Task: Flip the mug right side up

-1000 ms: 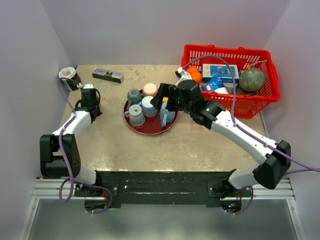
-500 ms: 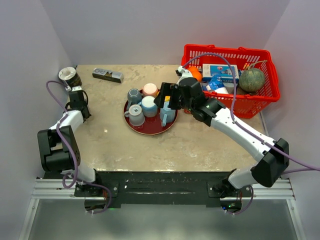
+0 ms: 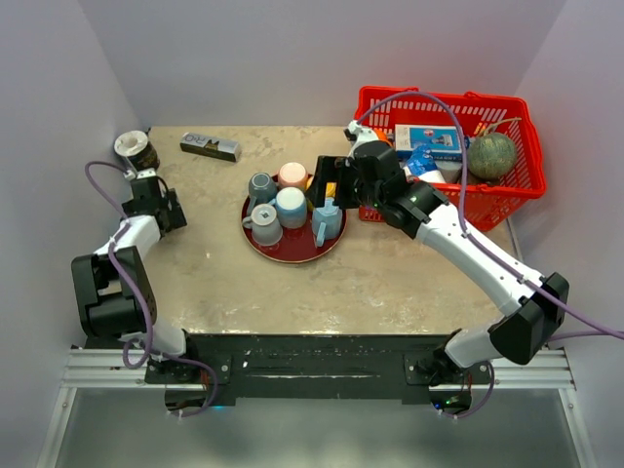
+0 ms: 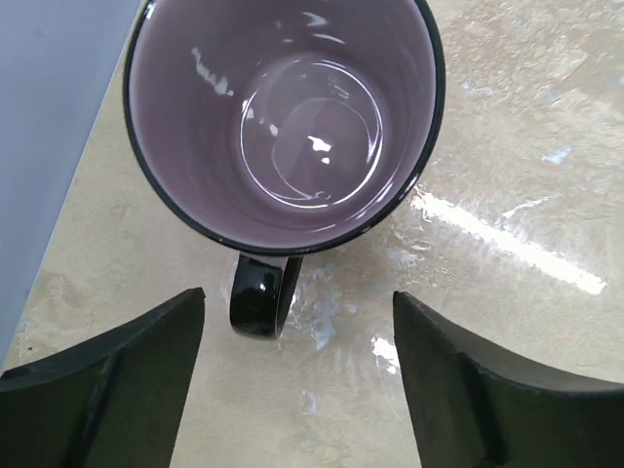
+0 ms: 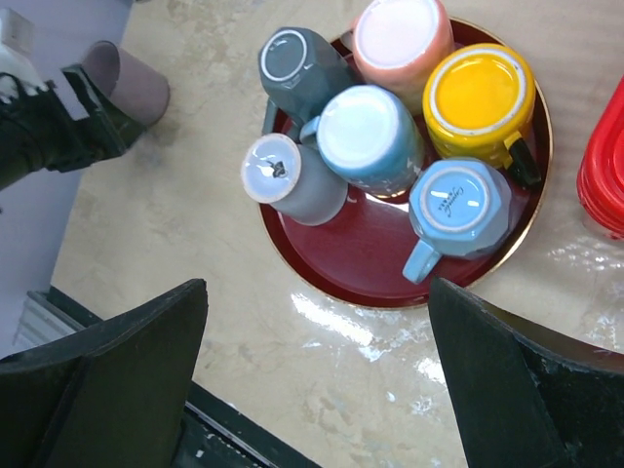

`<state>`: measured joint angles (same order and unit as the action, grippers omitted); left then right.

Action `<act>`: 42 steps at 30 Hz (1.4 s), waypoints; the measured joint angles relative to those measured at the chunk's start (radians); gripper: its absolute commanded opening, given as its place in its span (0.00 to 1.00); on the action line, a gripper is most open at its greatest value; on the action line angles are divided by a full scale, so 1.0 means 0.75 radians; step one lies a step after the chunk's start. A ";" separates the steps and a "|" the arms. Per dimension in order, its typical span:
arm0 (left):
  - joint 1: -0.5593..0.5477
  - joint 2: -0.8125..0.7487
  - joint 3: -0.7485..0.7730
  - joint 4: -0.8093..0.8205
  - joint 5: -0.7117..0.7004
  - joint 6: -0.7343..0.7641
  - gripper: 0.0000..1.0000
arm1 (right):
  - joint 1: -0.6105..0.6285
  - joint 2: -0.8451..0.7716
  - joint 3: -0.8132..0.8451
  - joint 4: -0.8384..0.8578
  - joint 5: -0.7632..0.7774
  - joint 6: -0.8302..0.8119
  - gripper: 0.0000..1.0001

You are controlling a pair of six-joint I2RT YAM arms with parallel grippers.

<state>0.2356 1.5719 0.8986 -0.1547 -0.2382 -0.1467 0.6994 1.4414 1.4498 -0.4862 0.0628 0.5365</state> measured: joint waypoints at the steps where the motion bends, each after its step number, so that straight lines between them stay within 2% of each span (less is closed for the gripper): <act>1: 0.000 -0.019 0.000 -0.014 0.006 -0.012 0.99 | -0.001 0.000 -0.006 -0.010 0.002 -0.003 0.99; 8: 0.000 -0.249 0.030 -0.102 0.070 -0.107 0.99 | 0.000 0.010 -0.081 -0.026 0.044 -0.002 0.99; 13: 0.000 -0.404 0.085 -0.188 0.102 -0.191 0.99 | 0.033 0.129 -0.079 -0.028 0.137 0.022 0.95; 16: 0.000 -0.518 0.085 -0.243 0.121 -0.217 0.99 | 0.088 0.237 -0.073 -0.043 0.234 0.056 0.87; 18: 0.000 -0.583 0.085 -0.267 0.132 -0.232 0.99 | 0.125 0.291 -0.074 -0.058 0.304 0.091 0.77; 21: 0.000 -0.662 0.089 -0.305 0.154 -0.287 0.99 | 0.168 0.360 -0.074 -0.100 0.426 0.214 0.74; 25: -0.001 -0.704 0.082 -0.306 0.242 -0.369 0.99 | 0.187 0.447 -0.075 -0.139 0.567 0.333 0.71; 31: -0.013 -0.708 0.060 -0.302 0.370 -0.446 0.99 | 0.187 0.516 -0.077 -0.132 0.649 0.389 0.67; 35: -0.024 -0.709 0.052 -0.299 0.417 -0.458 0.99 | 0.187 0.526 -0.077 -0.101 0.669 0.391 0.57; 42: -0.028 -0.718 0.052 -0.288 0.459 -0.457 0.99 | 0.187 0.587 -0.072 -0.079 0.687 0.399 0.47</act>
<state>0.2146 1.0332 0.9375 -0.3710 0.1059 -0.4896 0.8394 1.8820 1.3960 -0.5453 0.5777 0.8356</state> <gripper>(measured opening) 0.992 0.519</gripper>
